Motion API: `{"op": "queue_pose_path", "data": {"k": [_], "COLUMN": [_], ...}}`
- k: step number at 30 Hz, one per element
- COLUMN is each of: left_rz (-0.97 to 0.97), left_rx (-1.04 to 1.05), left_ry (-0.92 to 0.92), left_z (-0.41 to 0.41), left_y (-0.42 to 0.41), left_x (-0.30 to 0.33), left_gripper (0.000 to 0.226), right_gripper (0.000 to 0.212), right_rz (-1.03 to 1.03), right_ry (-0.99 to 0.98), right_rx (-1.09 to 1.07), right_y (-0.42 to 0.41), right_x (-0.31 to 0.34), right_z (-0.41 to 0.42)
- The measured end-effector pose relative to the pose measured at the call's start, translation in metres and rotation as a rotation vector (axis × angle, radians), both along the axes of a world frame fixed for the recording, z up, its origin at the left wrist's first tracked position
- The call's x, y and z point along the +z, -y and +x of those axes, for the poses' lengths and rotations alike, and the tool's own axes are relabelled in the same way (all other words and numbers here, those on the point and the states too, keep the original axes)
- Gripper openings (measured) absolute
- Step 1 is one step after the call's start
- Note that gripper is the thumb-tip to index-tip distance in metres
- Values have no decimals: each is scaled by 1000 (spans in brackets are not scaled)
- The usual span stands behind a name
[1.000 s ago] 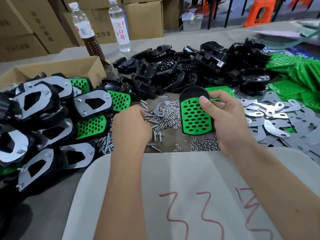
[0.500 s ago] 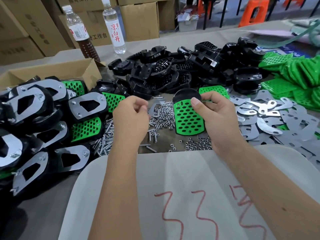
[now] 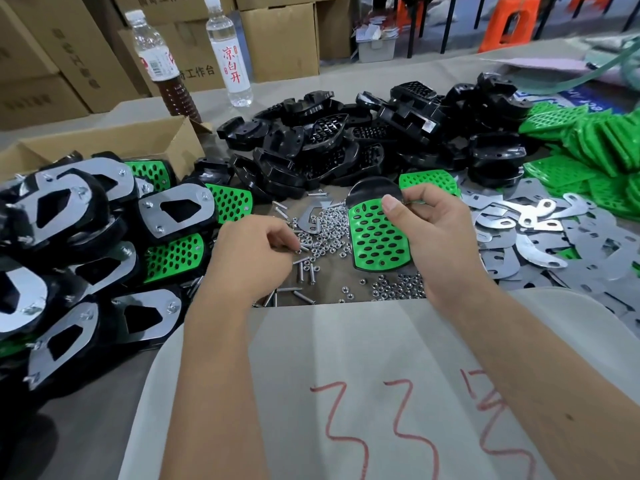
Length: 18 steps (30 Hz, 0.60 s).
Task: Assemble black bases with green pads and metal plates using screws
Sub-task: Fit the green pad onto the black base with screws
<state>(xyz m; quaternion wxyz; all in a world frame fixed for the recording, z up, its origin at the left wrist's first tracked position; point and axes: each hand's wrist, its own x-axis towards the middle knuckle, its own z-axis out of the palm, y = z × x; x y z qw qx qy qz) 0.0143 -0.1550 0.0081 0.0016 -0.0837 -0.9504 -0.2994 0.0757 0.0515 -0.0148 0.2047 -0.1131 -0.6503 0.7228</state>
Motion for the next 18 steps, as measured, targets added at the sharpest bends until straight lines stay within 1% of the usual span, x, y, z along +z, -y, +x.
{"op": "queue_pose_path", "data": {"k": [2, 3, 4, 6, 8, 11, 13, 15, 18], "left_rz": [27, 26, -3, -100, -157, -197, -214, -172, 41], "left_rx": [8, 18, 18, -7, -32, -59, -78, -64, -20], "left_ry": [16, 28, 61, 181, 265, 257, 256, 234, 80], "left_z": [2, 3, 5, 9, 12, 12, 12, 12, 8], "left_y": [0, 0, 0, -2, -3, -6, -7, -8, -5], "left_x": [4, 7, 9, 13, 17, 17, 16, 14, 14], "left_gripper": [13, 15, 24, 33, 31, 23, 25, 24, 21], "right_gripper": [21, 21, 21, 22, 23, 25, 25, 25, 25], "right_rz": [-3, -6, -8, -3, 7, 15, 22, 26, 29], "right_ry": [-6, -8, -10, -11, -11, -11, -8, -9, -14], "right_rx": [9, 11, 12, 15, 19, 23, 22, 19, 18], "right_y": [1, 1, 1, 1, 1, 1, 1, 2, 2], "right_x": [0, 0, -1, -1, 0, -1, -1, -1, -1], "right_z": [-1, -1, -1, -1, -1, -1, 0, 0, 0]}}
